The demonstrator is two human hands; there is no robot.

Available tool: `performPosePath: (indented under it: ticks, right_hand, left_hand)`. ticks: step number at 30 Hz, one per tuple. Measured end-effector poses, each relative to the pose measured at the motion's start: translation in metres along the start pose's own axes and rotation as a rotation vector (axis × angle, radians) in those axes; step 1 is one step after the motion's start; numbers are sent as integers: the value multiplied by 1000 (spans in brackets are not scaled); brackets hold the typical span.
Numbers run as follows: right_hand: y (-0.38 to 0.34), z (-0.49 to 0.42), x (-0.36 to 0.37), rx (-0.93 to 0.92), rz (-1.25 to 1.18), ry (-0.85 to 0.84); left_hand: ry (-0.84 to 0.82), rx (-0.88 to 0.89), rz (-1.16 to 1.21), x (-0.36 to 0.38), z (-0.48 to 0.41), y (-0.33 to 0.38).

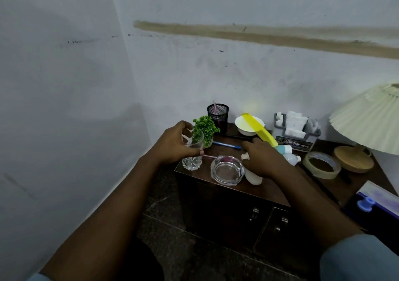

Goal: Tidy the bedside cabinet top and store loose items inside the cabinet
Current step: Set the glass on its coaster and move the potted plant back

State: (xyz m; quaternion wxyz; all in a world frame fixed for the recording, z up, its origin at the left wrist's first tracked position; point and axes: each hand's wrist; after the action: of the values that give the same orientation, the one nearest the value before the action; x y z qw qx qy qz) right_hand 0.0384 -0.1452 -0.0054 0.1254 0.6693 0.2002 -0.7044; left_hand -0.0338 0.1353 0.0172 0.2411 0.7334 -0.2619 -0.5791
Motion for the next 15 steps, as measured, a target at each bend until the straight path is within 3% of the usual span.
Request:
performPosePath:
  ticks: [5, 15]
  right_hand:
    - [15, 1, 5, 30, -81, -117]
    - [26, 9, 7, 39, -166, -75]
  left_hand:
    - [146, 90, 154, -6, 2, 27]
    - [-47, 194, 192, 56, -8, 60]
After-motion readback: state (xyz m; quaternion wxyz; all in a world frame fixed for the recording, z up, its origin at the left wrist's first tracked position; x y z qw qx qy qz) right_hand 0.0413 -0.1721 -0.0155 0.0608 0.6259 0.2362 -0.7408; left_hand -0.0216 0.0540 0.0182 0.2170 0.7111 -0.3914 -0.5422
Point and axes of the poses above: each hand's wrist, its own z-axis away from the middle knuckle, its own x-axis out of the palm, y = z × x, and after that the axes turned 2 degrees about x, right-handed
